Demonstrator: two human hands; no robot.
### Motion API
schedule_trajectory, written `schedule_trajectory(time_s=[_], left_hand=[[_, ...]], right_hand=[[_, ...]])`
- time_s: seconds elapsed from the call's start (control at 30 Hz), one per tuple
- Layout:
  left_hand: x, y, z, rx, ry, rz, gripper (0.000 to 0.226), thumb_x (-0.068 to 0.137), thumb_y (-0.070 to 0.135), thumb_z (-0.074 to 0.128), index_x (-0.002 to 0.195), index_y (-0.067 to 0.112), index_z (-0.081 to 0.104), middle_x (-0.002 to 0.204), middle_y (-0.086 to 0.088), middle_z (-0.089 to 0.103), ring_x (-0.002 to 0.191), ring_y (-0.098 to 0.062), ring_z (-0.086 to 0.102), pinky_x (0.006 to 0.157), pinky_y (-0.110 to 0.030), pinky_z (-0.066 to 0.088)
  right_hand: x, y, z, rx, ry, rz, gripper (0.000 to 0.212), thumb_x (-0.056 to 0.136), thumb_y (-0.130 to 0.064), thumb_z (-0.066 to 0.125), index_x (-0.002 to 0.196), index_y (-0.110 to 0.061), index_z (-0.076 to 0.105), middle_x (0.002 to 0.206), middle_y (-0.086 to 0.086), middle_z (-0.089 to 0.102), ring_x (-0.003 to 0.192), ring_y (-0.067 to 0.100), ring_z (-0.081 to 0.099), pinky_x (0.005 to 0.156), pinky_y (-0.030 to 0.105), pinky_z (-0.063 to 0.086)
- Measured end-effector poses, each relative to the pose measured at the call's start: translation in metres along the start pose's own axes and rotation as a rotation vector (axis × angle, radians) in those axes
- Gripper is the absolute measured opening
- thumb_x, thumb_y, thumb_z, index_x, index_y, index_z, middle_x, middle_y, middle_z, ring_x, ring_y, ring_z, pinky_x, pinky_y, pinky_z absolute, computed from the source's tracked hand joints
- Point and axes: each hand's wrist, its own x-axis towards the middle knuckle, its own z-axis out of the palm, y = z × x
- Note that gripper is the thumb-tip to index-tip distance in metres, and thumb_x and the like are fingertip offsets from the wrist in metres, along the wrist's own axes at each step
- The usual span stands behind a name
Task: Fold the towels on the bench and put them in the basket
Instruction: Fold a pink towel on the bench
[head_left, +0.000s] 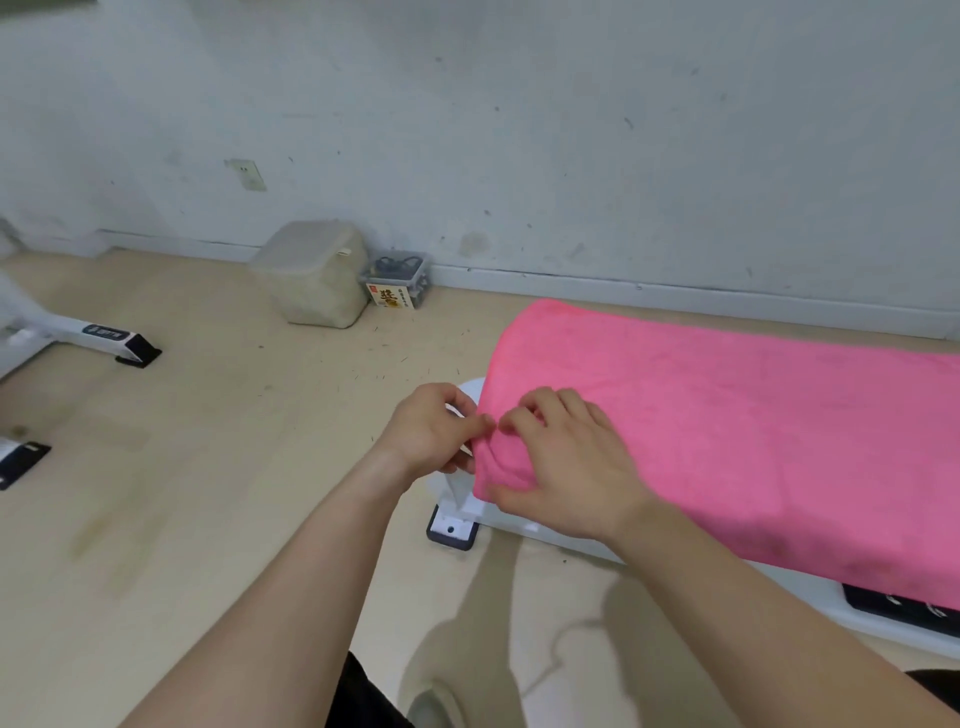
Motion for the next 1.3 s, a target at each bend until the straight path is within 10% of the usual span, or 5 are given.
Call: schedule_trajectory(time_s=[0.43,0.57,0.77,1.0,1.3], left_hand=[[0.012,0.024,0.010,0.061,0.153,0.092,0.014,0.086,0.023,0.061,0.077,0.017,0.070,0.071,0.001,0.074,0.064,-0.015,0.071,0.059,-0.024,0.048],[0.064,0.047,0.022,0.213,0.289,0.155,0.018,0.090,0.029,0.059,0.105,0.021,0.064,0.104,0.002,0.068,0.098,-0.021,0.063,0.087,-0.035,0.051],[0.140,0.080,0.030,0.415,0.192,0.168,0.043,0.099,0.030,0.053,0.139,0.016,0.051,0.138,-0.008,0.057,0.127,-0.027,0.053,0.106,-0.035,0.042],[0.160,0.102,0.028,0.561,0.069,0.272,0.017,0.078,0.015,0.073,0.076,0.027,0.060,0.082,0.007,0.062,0.087,-0.019,0.062,0.064,-0.025,0.044],[0.137,0.109,-0.001,0.544,0.160,0.282,0.007,0.088,0.021,0.073,0.089,0.015,0.069,0.081,-0.006,0.068,0.068,-0.020,0.061,0.070,-0.029,0.051]], right_hand=[[0.004,-0.009,-0.006,0.189,0.018,0.139,0.017,0.093,-0.032,0.047,0.087,-0.023,0.059,0.074,-0.004,0.063,0.074,0.028,0.058,0.066,0.034,0.041],[-0.001,-0.004,-0.006,0.201,0.030,0.153,0.020,0.091,-0.026,0.045,0.072,-0.021,0.042,0.059,-0.002,0.042,0.064,0.029,0.042,0.064,0.035,0.027],[-0.003,0.009,-0.006,0.244,0.039,0.227,0.016,0.095,-0.026,0.044,0.091,-0.023,0.059,0.082,0.000,0.068,0.070,0.028,0.047,0.066,0.035,0.029],[-0.004,0.018,-0.008,0.260,0.005,0.199,0.016,0.096,-0.026,0.042,0.088,-0.023,0.056,0.074,-0.001,0.060,0.068,0.027,0.047,0.066,0.034,0.029],[-0.015,0.024,-0.022,0.278,0.044,0.211,0.026,0.099,-0.043,0.046,0.087,-0.024,0.059,0.075,-0.003,0.065,0.072,0.026,0.056,0.070,0.035,0.038]])
